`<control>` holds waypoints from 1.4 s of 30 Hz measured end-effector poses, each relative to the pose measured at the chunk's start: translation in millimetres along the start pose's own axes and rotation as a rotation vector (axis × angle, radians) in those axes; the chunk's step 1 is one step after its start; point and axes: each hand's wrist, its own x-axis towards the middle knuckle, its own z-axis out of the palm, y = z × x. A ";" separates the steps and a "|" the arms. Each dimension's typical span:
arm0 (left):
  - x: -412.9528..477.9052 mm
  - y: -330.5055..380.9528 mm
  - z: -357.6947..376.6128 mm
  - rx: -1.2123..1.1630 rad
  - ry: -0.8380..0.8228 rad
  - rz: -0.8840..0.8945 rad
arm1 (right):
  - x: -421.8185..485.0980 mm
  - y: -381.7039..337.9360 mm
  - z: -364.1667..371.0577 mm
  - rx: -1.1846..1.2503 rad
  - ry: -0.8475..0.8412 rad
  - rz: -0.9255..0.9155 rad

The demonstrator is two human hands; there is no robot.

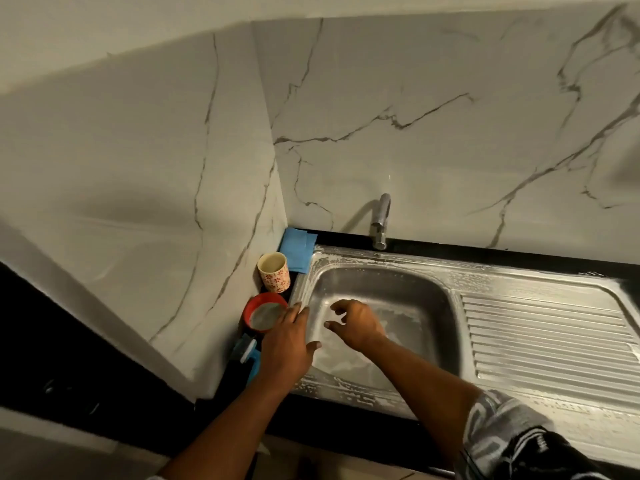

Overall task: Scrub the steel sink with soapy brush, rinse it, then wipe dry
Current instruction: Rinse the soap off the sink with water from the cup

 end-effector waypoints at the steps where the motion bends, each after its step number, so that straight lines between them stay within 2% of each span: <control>1: 5.9 -0.9 -1.3 -0.003 0.004 -0.006 | 7.2 -0.8 -0.1 0.002 0.004 -0.006; 6: 39.7 -21.4 -4.3 0.035 0.053 -0.055 | 58.9 -17.9 3.3 0.006 0.007 -0.037; 13: 77.2 -62.8 5.4 -0.084 0.129 -0.084 | 144.6 -58.5 25.7 0.142 -0.048 -0.069; 18: 90.5 -75.6 0.7 -0.186 0.252 -0.112 | 186.4 -80.0 47.1 0.203 -0.196 -0.120; 24: 99.6 -90.6 11.9 -0.175 0.195 -0.137 | 210.6 -82.6 71.1 0.233 -0.236 -0.142; 33: 114.8 -86.8 21.6 -0.169 0.275 -0.054 | 195.4 -69.5 65.2 0.259 -0.100 -0.159; 42: 151.8 -9.4 28.1 -0.258 0.208 0.033 | 152.3 13.6 -11.0 0.403 0.227 -0.033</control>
